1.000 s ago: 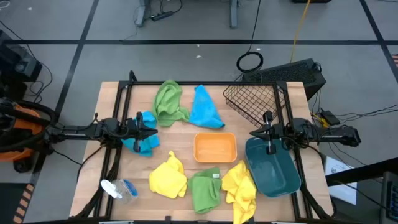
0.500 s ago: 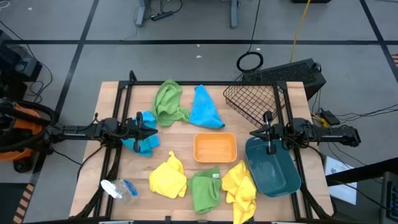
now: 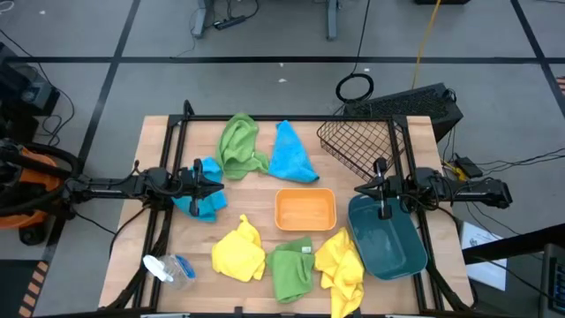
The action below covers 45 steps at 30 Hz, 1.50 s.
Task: Sort microfiber towel by color & place in baskets
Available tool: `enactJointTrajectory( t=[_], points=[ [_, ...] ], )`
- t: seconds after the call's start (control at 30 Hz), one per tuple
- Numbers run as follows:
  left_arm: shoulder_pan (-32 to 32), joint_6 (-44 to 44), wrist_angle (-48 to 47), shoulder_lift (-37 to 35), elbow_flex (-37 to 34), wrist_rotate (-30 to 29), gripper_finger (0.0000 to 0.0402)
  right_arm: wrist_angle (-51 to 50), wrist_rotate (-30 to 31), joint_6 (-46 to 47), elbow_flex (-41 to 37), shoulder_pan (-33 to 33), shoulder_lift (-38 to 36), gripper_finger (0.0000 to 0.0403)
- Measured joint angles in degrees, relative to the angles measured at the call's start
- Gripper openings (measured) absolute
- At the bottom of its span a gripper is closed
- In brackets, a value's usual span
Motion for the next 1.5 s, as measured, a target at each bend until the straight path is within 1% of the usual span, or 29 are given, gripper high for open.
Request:
enactJointTrajectory(
  t=[1.3,1.43,1.5],
  points=[
    [0.0,0.0,0.0,0.0,0.0,0.0,0.0022,0.0,0.0,-0.1,0.0,0.0,0.0,0.0000],
    [0.0,0.0,0.0,0.0,0.0,0.0,0.0022,0.6,0.0,-4.3,0.0,0.0,0.0,0.0000],
    [0.0,0.0,0.0,0.0,0.0,0.0,0.0022,0.5,0.0,-4.9,0.0,0.0,0.0,0.0000]
  ],
)
